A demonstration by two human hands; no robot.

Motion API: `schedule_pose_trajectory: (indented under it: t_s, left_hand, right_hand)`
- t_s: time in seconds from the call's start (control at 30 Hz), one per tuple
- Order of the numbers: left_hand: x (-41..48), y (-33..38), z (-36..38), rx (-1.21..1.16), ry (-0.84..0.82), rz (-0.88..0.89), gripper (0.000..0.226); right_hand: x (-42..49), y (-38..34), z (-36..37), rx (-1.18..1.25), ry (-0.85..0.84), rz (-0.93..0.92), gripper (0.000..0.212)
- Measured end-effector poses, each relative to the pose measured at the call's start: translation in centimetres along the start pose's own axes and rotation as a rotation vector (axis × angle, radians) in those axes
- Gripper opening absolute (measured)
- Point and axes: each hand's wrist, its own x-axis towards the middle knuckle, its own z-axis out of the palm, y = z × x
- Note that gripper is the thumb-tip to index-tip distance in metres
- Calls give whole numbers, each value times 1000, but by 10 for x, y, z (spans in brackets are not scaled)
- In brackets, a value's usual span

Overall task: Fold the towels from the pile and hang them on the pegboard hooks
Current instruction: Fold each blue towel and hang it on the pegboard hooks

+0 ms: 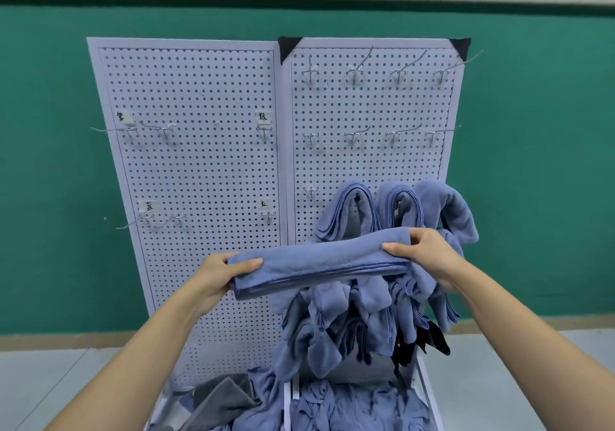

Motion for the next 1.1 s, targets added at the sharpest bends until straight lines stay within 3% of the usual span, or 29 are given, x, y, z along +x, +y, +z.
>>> schedule_pose_trajectory:
  t_s: [0.13,0.2,0.33,0.43,0.5,0.67,0.77,0.9,0.97,1.03,1.1]
  left_hand:
    - [20,7,0,-260,12,12,31]
    - [32,10,2,-259,27,30,30]
    - [60,24,-5,-272,115,67,27]
    - [85,44,-11,-273,184,92,11]
    - [104,56,-12,-250,231,127,11]
    - [153,68,-13,45,343,192,25]
    - [170,59,-4,326,326,203,41]
    - [173,39,21,506,351,253,32]
    - [173,34,25,531,395,341,33]
    - [169,32,25,654,452,523,34]
    - [161,29,30,730,455,713,27]
  right_hand:
    - [16,-29,9,42,39,-99,21]
    - [32,-45,13,18,89,-144,16]
    - [74,-80,23,-121,198,-210,32]
    - [105,-105,31,-243,263,-305,44]
    - [124,-116,36,-340,308,-334,35]
    - [150,-118,47,-586,344,-307,27]
    - [154,-106,56,-986,371,-331,30]
    - [154,-85,76,-1420,404,-651,37]
    - [153,-81,86,-1506,337,-708,40]
    - [147,-78,98,-1508,226,-653,39]
    - [141,-75,103,-1442,217,-661,33]
